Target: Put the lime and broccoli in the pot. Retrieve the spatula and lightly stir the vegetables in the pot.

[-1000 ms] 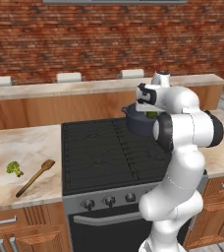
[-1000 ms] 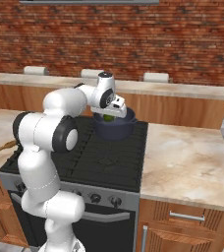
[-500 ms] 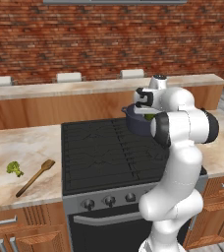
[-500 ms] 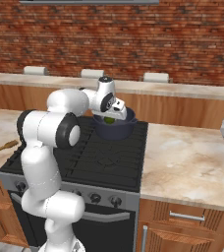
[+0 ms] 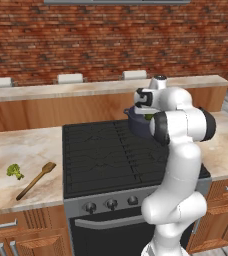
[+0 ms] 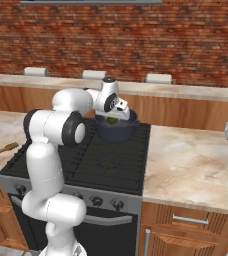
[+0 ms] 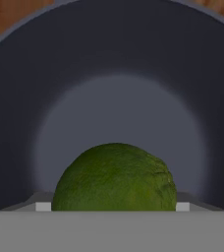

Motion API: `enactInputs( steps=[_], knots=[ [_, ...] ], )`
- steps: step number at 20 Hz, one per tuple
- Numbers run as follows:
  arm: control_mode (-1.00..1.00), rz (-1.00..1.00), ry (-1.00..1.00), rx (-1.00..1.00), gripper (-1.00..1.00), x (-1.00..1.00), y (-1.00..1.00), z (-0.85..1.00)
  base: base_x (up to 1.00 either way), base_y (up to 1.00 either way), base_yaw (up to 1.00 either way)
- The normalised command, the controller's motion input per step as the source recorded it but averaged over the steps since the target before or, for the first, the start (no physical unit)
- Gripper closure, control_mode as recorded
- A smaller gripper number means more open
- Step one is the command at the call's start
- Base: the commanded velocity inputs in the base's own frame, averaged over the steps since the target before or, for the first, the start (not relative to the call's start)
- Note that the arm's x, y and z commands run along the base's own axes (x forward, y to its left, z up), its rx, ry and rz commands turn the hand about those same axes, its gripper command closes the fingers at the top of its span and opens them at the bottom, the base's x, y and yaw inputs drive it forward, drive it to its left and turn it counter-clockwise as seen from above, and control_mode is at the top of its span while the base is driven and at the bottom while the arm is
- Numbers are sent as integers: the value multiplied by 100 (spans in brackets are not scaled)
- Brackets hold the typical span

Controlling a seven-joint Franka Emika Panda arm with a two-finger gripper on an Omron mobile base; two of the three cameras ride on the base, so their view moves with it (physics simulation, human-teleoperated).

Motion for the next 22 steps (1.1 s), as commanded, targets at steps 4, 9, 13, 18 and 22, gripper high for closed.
enactInputs(
  steps=[4, 9, 13, 18, 22],
  knots=[
    [-100, 0, 0, 0, 100, 6, 0, -38, 0, 0, 0],
    [-100, 0, 0, 0, 100, 1, 0, -11, 0, 0, 0],
    [-100, 0, 0, 0, -100, 2, 0, 0, 0, 0, 0],
    [-100, 0, 0, 0, -100, 2, 0, 0, 0, 0, 0],
    [-100, 0, 0, 0, -100, 0, 0, 5, 0, 0, 0]
  ],
)
